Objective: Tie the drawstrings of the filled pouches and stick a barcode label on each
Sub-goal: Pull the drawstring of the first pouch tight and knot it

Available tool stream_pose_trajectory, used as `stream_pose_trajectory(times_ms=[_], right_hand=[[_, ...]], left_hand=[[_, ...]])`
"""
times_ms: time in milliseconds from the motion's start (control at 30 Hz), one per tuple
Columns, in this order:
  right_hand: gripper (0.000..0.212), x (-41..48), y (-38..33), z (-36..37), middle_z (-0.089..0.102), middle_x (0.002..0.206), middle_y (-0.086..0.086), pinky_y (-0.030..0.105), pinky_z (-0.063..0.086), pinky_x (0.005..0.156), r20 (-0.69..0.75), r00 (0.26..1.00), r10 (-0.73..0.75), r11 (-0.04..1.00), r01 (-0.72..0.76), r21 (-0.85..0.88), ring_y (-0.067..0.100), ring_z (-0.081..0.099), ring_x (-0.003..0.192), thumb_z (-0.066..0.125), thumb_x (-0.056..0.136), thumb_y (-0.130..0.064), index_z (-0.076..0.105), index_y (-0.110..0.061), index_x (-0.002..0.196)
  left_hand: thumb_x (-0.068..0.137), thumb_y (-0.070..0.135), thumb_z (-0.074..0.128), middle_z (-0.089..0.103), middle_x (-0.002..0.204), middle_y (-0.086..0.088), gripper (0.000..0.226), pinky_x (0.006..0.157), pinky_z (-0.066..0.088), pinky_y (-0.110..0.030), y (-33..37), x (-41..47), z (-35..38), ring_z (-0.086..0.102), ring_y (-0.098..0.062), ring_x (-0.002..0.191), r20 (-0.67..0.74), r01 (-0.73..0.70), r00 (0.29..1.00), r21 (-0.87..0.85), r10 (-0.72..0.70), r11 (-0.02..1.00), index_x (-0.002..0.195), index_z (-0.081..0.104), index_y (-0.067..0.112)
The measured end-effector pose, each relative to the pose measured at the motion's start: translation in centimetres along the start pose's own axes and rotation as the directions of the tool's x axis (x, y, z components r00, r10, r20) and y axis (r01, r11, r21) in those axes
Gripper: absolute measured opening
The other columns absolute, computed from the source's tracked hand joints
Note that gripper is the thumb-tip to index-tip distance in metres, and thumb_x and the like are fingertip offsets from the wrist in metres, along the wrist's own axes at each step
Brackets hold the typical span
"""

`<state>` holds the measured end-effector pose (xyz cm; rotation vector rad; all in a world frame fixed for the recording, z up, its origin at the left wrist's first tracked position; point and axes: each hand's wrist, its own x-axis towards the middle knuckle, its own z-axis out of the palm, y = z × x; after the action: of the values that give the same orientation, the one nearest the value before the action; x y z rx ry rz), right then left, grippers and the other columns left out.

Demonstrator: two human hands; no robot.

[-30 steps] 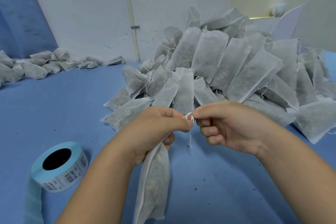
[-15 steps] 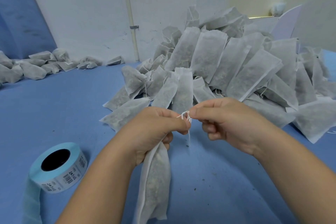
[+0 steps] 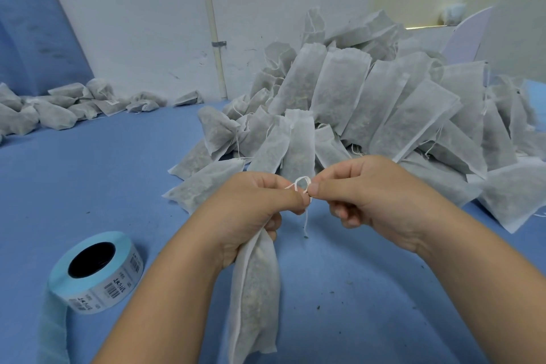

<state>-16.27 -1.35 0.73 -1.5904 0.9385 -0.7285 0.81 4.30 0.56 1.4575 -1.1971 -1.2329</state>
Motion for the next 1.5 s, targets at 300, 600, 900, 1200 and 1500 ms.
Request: stream_pose_trajectory(times_ms=[300,600,900,1200,1500], right_hand=[[0.014,0.0,0.0,0.1,0.053,0.057,0.005,0.019,0.038,0.043,-0.017,1.000,0.023,0.999,-0.022,0.025,0.010,0.046,0.047,0.076,0.067,-0.021,0.076,-0.008,0.073],[0.015,-0.6,-0.6,0.6,0.044,0.049,-0.008,0.016,0.036,0.043,-0.113,0.977,-0.179,0.979,0.165,-0.123,0.007,0.041,0.044,0.074,0.075,-0.010,0.069,-0.019,0.065],[0.009,-1.0,-0.7,0.8,0.052,0.048,-0.008,0.016,0.039,0.044,-0.116,0.973,-0.197,0.952,0.162,-0.259,0.003,0.053,0.043,0.073,0.077,-0.023,0.073,-0.019,0.068],[0.016,-0.8,-0.5,1.0,0.055,0.044,-0.007,0.021,0.039,0.046,-0.145,0.977,-0.158,0.940,0.104,-0.326,0.003,0.053,0.040,0.072,0.078,-0.026,0.072,-0.018,0.065],[0.012,-0.4,0.4,0.2,0.067,0.061,-0.003,0.025,0.041,0.048,-0.109,0.987,-0.120,0.957,0.086,-0.278,0.009,0.059,0.050,0.069,0.081,-0.018,0.071,-0.014,0.071]], left_hand=[[0.080,0.011,0.075,0.066,0.074,-0.002,0.015,0.040,0.031,-0.019,0.3,-0.1,0.1,0.034,-0.008,0.041,0.012,-0.002,1.000,-0.085,0.003,0.996,0.068,0.068,0.015],[0.068,0.013,0.082,0.061,0.069,-0.003,0.014,0.041,0.030,-0.019,0.0,0.2,0.0,0.035,-0.009,0.041,-0.011,-0.046,0.999,-0.078,0.045,0.996,0.063,0.070,0.018],[0.075,0.015,0.078,0.046,0.051,0.005,0.019,0.041,0.034,-0.018,-0.2,0.2,0.2,0.038,-0.008,0.041,-0.075,-0.097,0.992,0.055,0.101,0.994,0.061,0.065,0.019],[0.079,0.022,0.077,0.047,0.051,0.010,0.021,0.044,0.033,-0.014,-0.2,-0.1,0.8,0.037,-0.002,0.043,-0.118,-0.199,0.961,0.333,0.250,0.922,0.065,0.064,0.014],[0.078,0.037,0.075,0.057,0.064,-0.011,0.029,0.058,0.036,-0.028,-0.2,0.0,0.1,0.042,-0.012,0.057,-0.056,-0.138,0.984,0.331,0.166,0.933,0.077,0.073,0.008]])
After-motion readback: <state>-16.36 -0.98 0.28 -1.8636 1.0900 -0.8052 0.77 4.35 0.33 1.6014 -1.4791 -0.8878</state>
